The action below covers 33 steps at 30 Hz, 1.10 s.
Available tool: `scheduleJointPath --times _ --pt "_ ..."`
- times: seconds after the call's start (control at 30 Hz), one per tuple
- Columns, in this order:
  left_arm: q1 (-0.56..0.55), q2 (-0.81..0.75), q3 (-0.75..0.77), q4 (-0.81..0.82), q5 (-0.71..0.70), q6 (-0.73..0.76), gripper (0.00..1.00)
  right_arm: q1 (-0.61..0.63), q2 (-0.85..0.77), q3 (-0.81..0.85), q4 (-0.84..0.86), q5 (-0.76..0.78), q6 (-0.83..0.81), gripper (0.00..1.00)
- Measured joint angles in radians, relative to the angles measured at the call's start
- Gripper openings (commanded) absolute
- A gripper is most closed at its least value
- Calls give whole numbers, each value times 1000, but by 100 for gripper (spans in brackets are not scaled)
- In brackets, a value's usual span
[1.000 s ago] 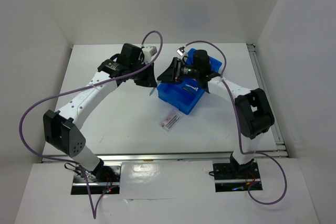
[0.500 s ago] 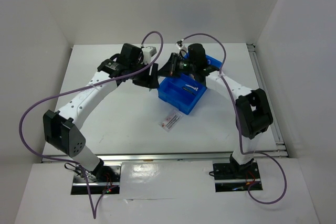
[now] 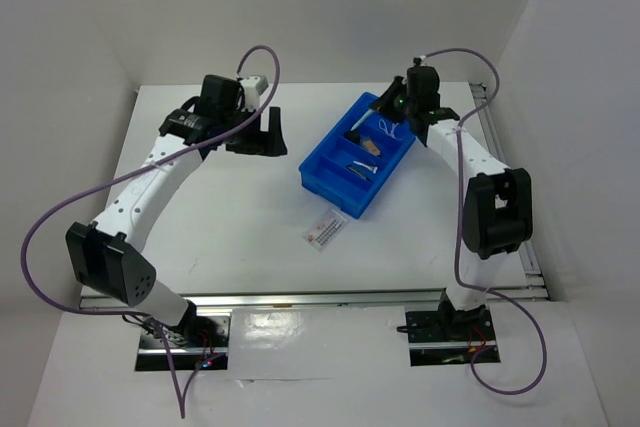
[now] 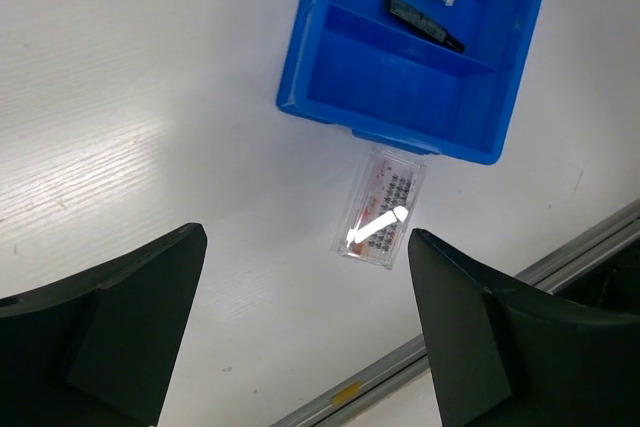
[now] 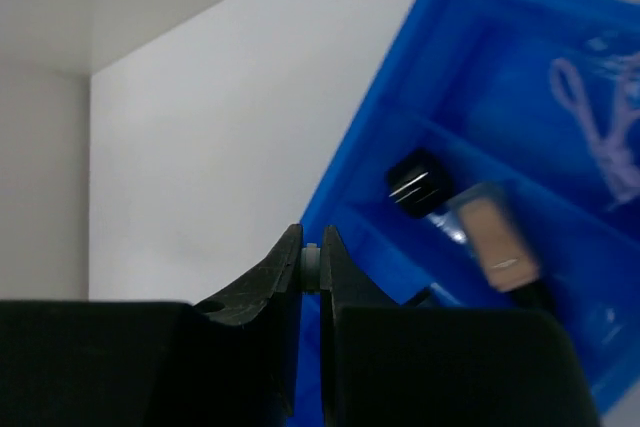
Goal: Organize the makeup
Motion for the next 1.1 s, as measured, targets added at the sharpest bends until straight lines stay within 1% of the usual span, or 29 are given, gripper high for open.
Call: scheduleJointPath --times 0.17,0.5,0.67,0.77,0.9,1.1 --pt "57 -40 -30 10 -2 -25 94 -72 29 3 14 104 24 0" --pt "100 -46 -80 21 13 -44 94 -91 134 6 53 251 76 0" --pt "106 -52 -82 28 19 -46 94 -110 198 58 60 261 96 0" --pt "114 -60 -87 29 21 -47 94 -118 206 66 63 257 111 0" --pt "120 -69 -87 34 22 -47 92 -139 206 61 81 238 146 0" --pt "125 -71 -87 34 31 -47 92 -210 205 10 129 183 208 0"
